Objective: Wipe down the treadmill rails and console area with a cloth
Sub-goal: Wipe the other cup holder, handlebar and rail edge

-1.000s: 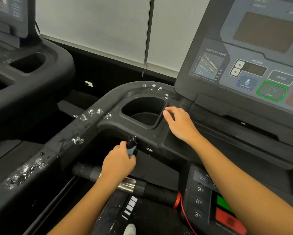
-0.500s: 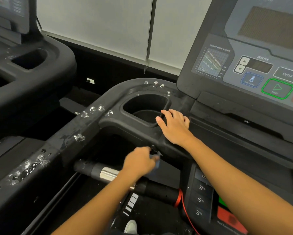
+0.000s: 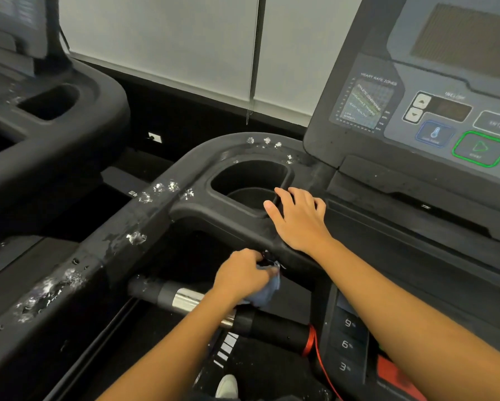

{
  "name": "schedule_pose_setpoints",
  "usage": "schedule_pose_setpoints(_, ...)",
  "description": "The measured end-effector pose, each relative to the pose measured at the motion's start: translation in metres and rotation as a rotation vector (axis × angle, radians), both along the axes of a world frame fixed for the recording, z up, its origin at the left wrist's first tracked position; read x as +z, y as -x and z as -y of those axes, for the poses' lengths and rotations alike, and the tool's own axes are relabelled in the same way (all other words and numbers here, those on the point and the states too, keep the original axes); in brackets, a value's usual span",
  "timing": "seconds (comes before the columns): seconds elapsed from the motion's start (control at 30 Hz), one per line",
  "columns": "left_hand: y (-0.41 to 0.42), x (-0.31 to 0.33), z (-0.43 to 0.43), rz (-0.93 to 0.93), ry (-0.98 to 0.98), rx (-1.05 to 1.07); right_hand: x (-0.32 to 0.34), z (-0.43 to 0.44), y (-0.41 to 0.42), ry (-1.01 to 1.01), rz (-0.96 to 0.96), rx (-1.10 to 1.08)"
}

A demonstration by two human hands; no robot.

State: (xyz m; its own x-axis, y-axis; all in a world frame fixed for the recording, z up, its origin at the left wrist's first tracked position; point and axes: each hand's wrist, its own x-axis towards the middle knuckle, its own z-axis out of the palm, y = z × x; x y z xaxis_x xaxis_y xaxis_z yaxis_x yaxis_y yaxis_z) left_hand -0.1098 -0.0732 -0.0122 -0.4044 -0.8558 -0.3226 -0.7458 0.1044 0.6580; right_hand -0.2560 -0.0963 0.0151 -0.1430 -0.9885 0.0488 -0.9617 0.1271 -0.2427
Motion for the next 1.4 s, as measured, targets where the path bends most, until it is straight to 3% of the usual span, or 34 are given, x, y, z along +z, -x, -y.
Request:
schedule_pose_setpoints(0.2,-0.017,-0.002,0.019,0.027,0.112,0.199,0.0,0.0,0.0,-0.015,-0.02,-0.005)
schedule_pose_setpoints(0.3,-0.011,-0.005,0.011,0.026,0.125,0.198,-0.001,0.0,-0.001,-0.012,-0.024,-0.003)
schedule_pose_setpoints(0.47,-0.011,-0.001,0.001,-0.098,0.051,-0.009,0.002,-0.001,-0.002,-0.01,-0.021,-0.004)
schedule_pose_setpoints(0.67,-0.043,0.037,-0.021,-0.447,0.039,0.0,0.0,-0.002,0.0,0.009,-0.007,-0.004)
schedule_pose_setpoints(0.73,-0.044,0.042,-0.043,-0.476,0.109,-0.038,-0.002,-0.001,0.0,0.015,-0.004,-0.004)
schedule_pose_setpoints(0.87,-0.019,0.013,-0.095,-0.148,0.537,-0.179,-0.003,-0.002,0.001,0.023,0.002,0.007)
schedule_pose_setpoints(1.13,-0.018,-0.012,-0.111,0.039,0.755,-0.25,-0.005,-0.005,0.005,0.014,0.016,0.039)
schedule_pose_setpoints(1.3,-0.053,-0.015,-0.073,0.148,0.678,0.165,-0.008,-0.004,0.006,0.031,0.024,0.043)
schedule_pose_setpoints(1.4,-0.042,-0.013,-0.084,0.067,0.64,0.209,-0.009,-0.004,0.005,0.053,0.025,0.045)
